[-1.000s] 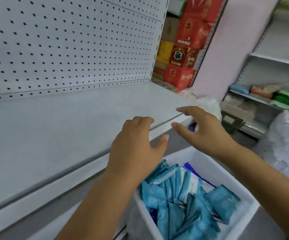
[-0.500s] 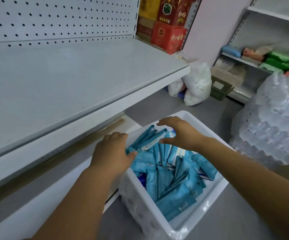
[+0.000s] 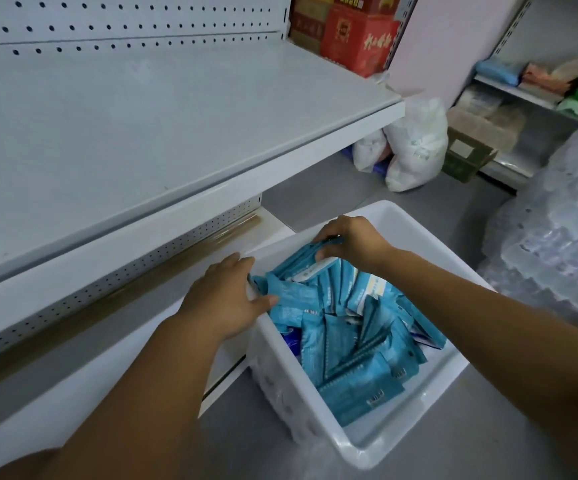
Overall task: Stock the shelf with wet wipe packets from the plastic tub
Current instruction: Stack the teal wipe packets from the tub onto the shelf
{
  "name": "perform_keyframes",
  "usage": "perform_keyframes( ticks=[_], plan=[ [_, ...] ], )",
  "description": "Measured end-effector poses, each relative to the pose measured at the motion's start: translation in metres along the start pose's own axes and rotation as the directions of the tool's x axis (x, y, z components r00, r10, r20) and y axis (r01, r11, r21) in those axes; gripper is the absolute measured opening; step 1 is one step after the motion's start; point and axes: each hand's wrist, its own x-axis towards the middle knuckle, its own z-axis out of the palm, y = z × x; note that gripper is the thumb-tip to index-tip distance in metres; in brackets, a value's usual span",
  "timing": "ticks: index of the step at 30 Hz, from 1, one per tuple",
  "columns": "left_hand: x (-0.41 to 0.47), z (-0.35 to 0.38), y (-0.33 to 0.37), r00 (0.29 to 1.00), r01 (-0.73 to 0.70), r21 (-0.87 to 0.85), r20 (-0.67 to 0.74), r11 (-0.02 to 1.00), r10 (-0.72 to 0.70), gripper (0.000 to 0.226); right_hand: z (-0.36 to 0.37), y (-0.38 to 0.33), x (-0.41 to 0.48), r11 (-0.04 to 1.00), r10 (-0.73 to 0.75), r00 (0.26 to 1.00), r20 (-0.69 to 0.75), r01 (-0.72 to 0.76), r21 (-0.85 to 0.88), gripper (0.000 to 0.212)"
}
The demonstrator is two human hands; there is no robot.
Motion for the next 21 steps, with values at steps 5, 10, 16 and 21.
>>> perform_keyframes(
  ticks=[5,10,16,21],
  plan=[
    [-0.004,-0.008,0.011,0.994,-0.035,-0.074,-0.106,0.997,0.027,0.087,0.003,0.001,-0.002,0.994,0.037,0.997,-0.061,-0.031,0.106,0.013],
    [-0.007,-0.013,0.030,0.981,-0.112,-0.189,-0.177,0.976,0.079,0.077,-0.019,0.001,-0.021,0.969,0.131,0.981,-0.144,-0.096,0.228,0.012],
    [-0.007,-0.013,0.039,0.984,-0.106,-0.396,-0.175,0.912,0.039,0.093,-0.057,0.001,-0.051,0.897,0.216,0.945,-0.246,-0.092,0.432,0.008],
    [-0.006,-0.017,0.054,0.987,-0.106,-0.569,-0.162,0.816,0.015,0.100,-0.075,-0.016,-0.063,0.844,0.164,0.956,-0.243,-0.009,0.536,0.015]
  ],
)
